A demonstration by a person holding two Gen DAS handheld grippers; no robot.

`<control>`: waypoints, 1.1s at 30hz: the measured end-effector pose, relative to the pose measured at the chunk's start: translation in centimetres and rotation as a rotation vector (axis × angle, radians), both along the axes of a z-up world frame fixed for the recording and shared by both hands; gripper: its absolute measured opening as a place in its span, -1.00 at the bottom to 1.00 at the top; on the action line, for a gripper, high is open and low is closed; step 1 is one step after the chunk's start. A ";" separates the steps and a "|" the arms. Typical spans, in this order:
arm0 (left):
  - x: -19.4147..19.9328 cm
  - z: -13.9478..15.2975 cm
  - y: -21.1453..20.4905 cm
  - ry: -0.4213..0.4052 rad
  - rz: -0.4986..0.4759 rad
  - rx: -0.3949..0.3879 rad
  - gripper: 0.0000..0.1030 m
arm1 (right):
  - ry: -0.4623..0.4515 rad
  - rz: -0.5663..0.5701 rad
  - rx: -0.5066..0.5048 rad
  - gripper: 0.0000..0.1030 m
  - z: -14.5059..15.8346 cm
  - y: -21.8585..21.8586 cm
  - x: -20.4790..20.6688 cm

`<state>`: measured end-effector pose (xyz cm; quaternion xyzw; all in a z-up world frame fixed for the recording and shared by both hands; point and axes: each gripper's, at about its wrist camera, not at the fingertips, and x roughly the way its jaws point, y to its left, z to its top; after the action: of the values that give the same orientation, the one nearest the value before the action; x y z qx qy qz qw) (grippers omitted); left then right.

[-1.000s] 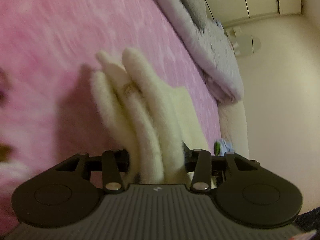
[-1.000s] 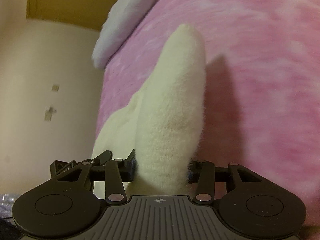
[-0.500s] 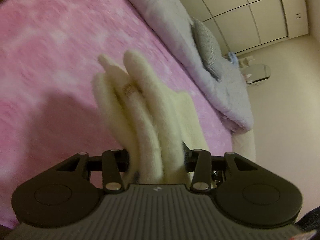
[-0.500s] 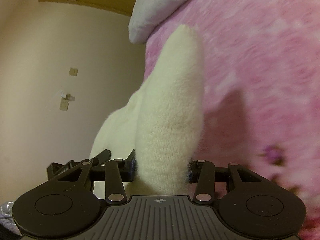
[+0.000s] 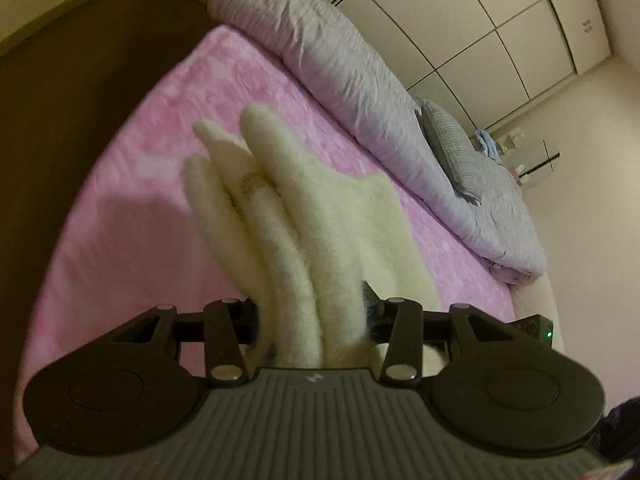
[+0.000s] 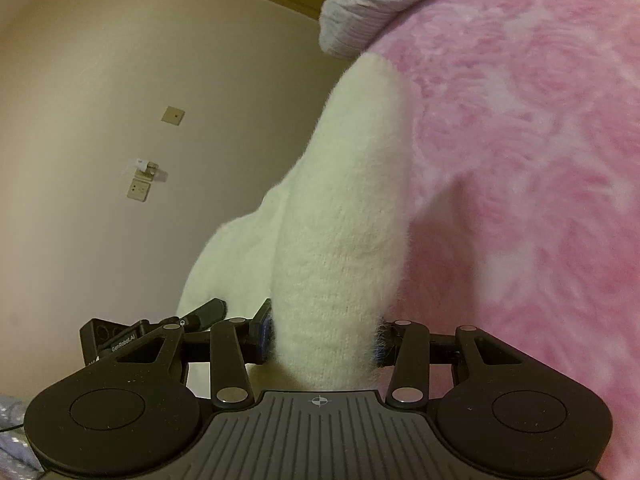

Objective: Fold clothes

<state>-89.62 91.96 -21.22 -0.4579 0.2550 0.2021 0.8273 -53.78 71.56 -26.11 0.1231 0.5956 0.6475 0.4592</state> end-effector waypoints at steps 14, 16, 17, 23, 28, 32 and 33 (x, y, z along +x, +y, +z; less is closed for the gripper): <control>-0.7 -11.4 8.6 0.107 0.003 -0.046 0.02 | -0.104 -0.060 -0.165 0.11 -7.6 8.2 -3.4; -2.2 -11.0 8.2 0.081 0.058 -0.059 0.02 | -0.125 -0.050 -0.200 0.20 -7.7 8.5 -3.3; -2.9 -10.5 7.8 0.085 0.084 -0.053 0.00 | -0.145 -0.045 -0.202 0.20 -7.3 8.4 -3.1; -5.8 -5.2 3.8 0.249 0.243 0.112 -0.56 | -0.506 -0.033 -0.171 0.19 -1.6 5.6 -3.3; -1.8 -1.7 -2.5 0.344 0.047 0.381 -0.81 | -0.680 0.089 -0.084 -0.49 2.0 2.5 -7.5; 0.2 -4.5 -4.2 0.459 -0.035 0.449 -0.86 | -0.778 0.213 -0.090 -0.49 0.1 2.4 -11.1; 0.0 -5.1 -4.0 0.448 -0.022 0.448 -0.86 | -0.813 0.235 -0.096 -0.49 -0.8 2.5 -11.6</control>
<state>-89.64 87.99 -26.37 -0.2055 0.3849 0.3401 0.8330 -65.39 74.10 -26.90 -0.2325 0.4057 0.6628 0.5848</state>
